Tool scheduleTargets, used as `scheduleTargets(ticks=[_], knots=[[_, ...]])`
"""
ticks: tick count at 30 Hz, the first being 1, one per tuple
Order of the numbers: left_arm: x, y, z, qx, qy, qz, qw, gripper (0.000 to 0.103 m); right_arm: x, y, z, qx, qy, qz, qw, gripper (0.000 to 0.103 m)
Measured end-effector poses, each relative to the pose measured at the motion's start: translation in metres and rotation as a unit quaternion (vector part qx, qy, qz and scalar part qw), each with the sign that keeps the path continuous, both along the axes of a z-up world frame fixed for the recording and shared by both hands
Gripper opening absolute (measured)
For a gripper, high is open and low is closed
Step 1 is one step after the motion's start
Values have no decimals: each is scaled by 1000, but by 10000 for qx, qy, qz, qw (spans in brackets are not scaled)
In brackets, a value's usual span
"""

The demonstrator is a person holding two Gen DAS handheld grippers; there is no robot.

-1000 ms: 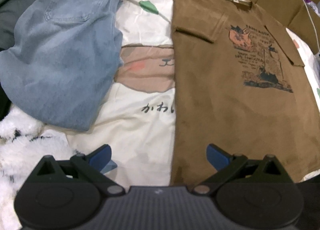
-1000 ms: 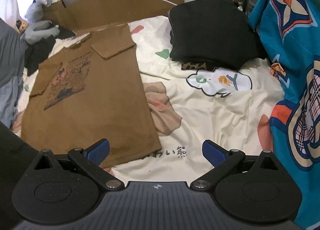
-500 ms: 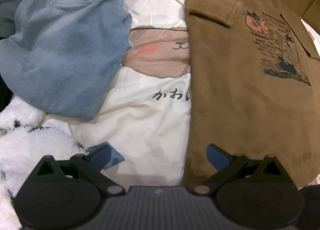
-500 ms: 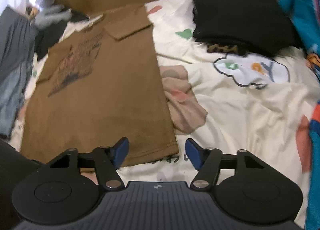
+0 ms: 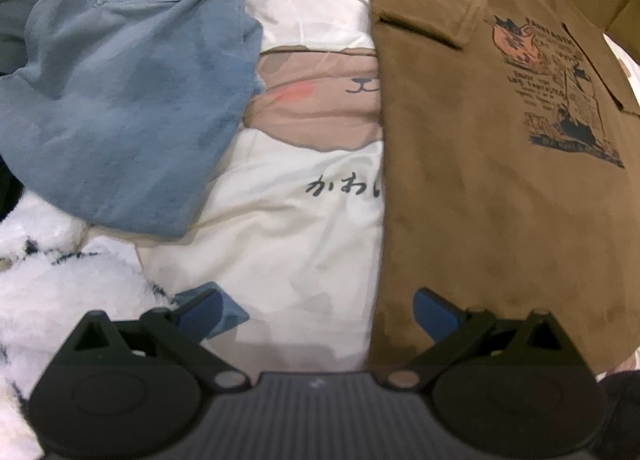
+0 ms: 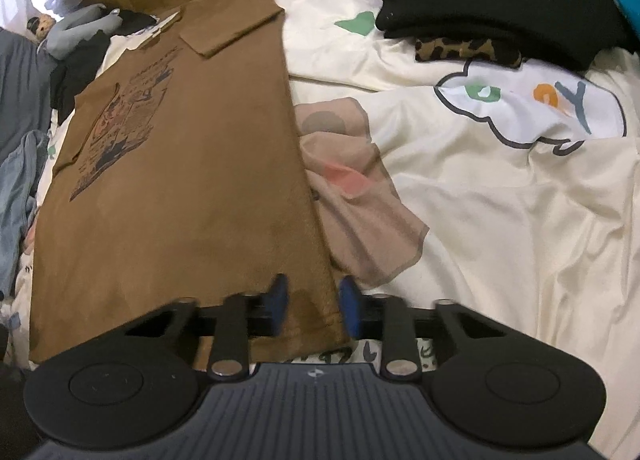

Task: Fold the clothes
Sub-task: 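Close the right gripper on the brown T-shirt's hem edge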

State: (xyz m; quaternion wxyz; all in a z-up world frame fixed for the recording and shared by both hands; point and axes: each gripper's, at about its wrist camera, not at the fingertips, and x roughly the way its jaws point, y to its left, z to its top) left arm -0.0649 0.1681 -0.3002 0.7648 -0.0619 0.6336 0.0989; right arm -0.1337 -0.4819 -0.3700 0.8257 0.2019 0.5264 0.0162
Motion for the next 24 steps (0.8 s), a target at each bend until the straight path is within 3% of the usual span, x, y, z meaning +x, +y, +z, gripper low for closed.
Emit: scheduleTargets(ticks=[3, 10, 20, 21, 24], knots=[[-3, 4, 0, 14, 36, 130, 9999, 102, 3, -1, -9, -35, 174, 61, 9998, 14], [-7, 9, -1, 65, 71, 183, 9998, 102, -2, -2, -21, -82, 345, 112, 9993, 18], [-5, 12, 2, -157, -128, 287, 9994, 102, 2, -4, -21, -48, 580, 77, 9983, 17], [-5, 14, 3, -205, -150, 303, 9992, 102, 4, -5, -20, -1, 629, 40, 9980, 8], [-6, 19, 5, -312, -173, 363, 9987, 102, 6, -9, -18, 75, 745, -54, 9972, 7]])
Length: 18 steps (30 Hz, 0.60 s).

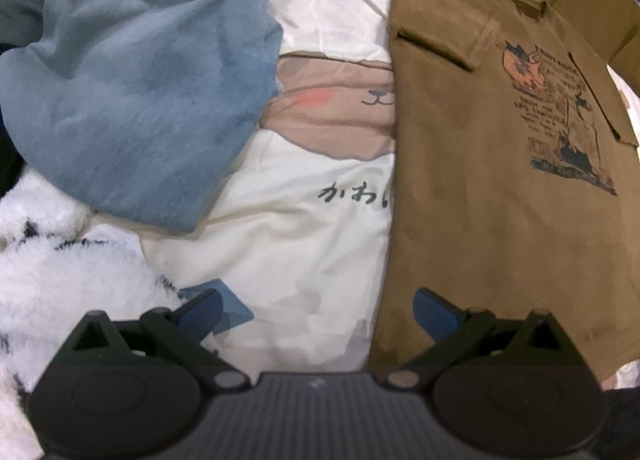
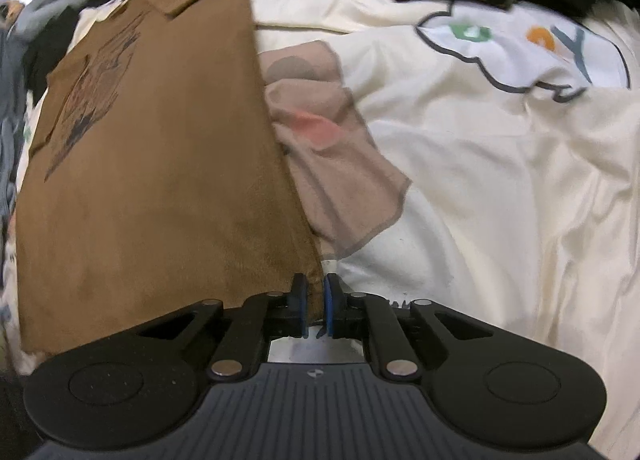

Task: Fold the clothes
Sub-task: 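Close the right gripper on the brown T-shirt's hem edge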

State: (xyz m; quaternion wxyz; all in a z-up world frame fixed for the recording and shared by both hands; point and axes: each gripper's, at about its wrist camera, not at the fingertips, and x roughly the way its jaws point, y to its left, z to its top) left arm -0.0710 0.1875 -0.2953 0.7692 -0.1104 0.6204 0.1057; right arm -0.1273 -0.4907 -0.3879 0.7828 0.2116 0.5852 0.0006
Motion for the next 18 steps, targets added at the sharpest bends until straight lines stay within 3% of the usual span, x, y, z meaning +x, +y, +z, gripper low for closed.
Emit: scheduleTargets(ticks=[3, 8, 10, 18], knots=[[-6, 8, -2, -249, -85, 177, 9995, 99, 0, -1, 6, -75, 50, -7, 10000, 7], [-18, 8, -14, -757, -177, 426, 9961, 77, 2, 3, 19, -247, 126, 85, 9996, 7], [-25, 1, -20, -1042, -207, 408, 9935, 75, 2, 6, 22, -284, 145, 75, 9995, 7], [-37, -18, -49, -1260, 175, 221, 9916, 57, 2, 7, 25, -284, 179, -214, 9992, 7]])
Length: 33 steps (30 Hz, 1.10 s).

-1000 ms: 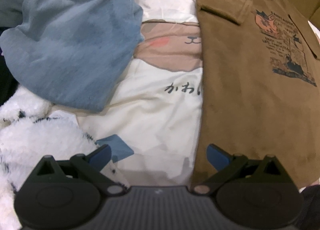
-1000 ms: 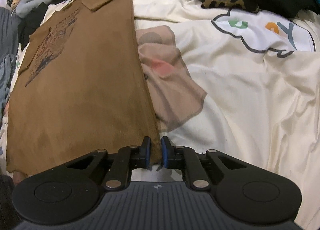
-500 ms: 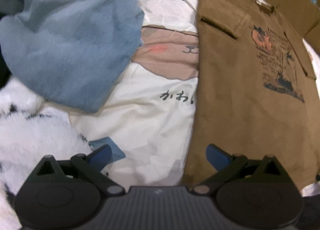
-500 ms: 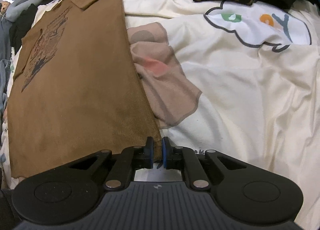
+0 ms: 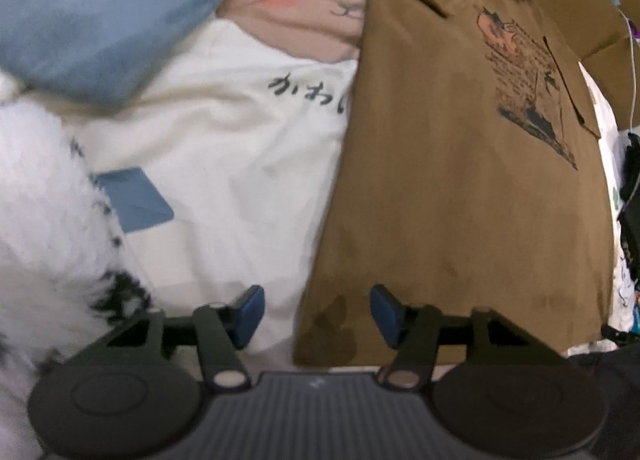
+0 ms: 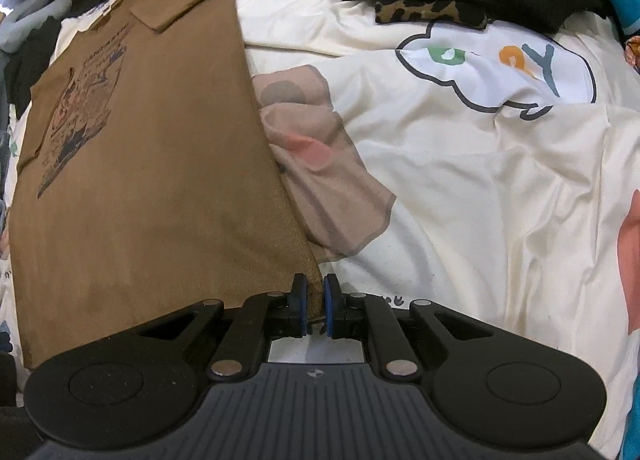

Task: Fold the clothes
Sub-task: 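Close the right gripper on the brown T-shirt's hem edge, then close the left gripper on the hem edge beside the right gripper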

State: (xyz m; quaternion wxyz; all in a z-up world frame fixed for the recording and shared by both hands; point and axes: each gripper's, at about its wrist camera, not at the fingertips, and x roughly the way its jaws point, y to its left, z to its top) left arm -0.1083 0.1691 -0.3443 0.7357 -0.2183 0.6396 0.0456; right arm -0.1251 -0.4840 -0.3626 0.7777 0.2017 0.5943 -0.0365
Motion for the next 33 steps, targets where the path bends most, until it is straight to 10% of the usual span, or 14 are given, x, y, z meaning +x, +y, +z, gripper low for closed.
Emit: scheduleTargets(ticks=[5, 27, 33], knots=[[2, 2, -9, -168, 255, 75, 9995, 22, 3, 2, -1, -58, 52, 2, 10000, 7], [4, -14, -44, -226, 898, -274, 9953, 32, 5, -2, -19, 116, 27, 209, 9997, 11], [1, -15, -46, -161, 1038, -169, 9943, 9, 13, -3, -26, 168, 142, 312, 9993, 16]])
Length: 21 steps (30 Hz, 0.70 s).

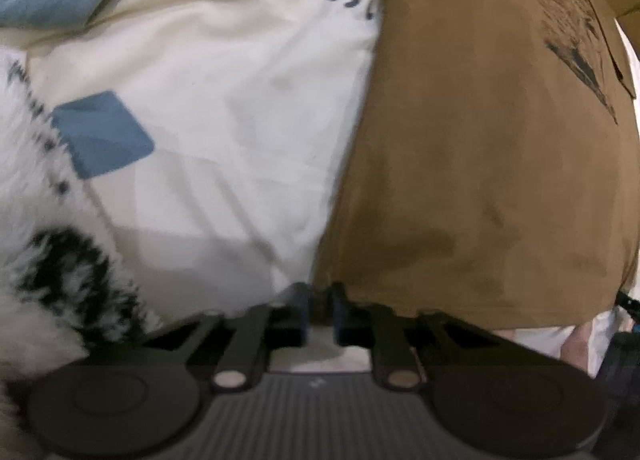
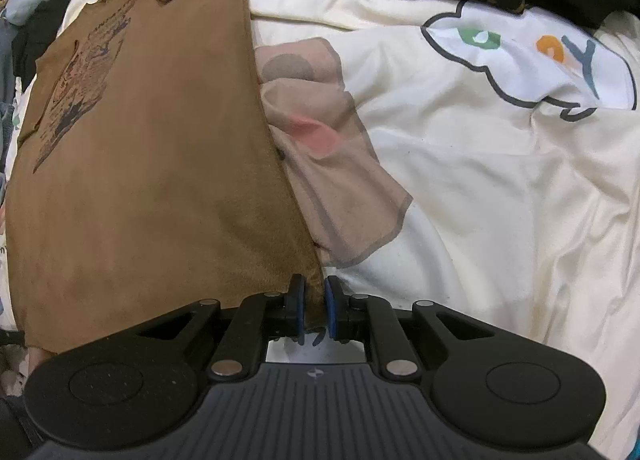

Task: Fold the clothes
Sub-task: 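Close the left gripper on the hem edge beside the right gripper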

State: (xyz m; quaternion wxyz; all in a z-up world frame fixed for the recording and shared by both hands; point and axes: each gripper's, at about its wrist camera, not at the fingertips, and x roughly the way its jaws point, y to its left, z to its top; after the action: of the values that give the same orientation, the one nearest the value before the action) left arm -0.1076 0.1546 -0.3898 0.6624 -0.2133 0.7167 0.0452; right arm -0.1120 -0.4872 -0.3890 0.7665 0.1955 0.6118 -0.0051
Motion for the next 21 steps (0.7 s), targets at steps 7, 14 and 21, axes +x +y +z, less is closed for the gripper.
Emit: scheduleTargets(ticks=[7, 14, 21], knots=[[-8, -6, 33, -22, -197, 55, 9998, 6, -2, -2, 24, 87, 90, 83, 9999, 6], [-25, 0, 79, -43, -549, 128, 9984, 5, -16, -10, 66, 80, -167, -200, 9996, 4], [-44, -5, 121, -114, -880, 213, 9958, 5, -22, -6, 105, 49, -433, -400, 9982, 3]])
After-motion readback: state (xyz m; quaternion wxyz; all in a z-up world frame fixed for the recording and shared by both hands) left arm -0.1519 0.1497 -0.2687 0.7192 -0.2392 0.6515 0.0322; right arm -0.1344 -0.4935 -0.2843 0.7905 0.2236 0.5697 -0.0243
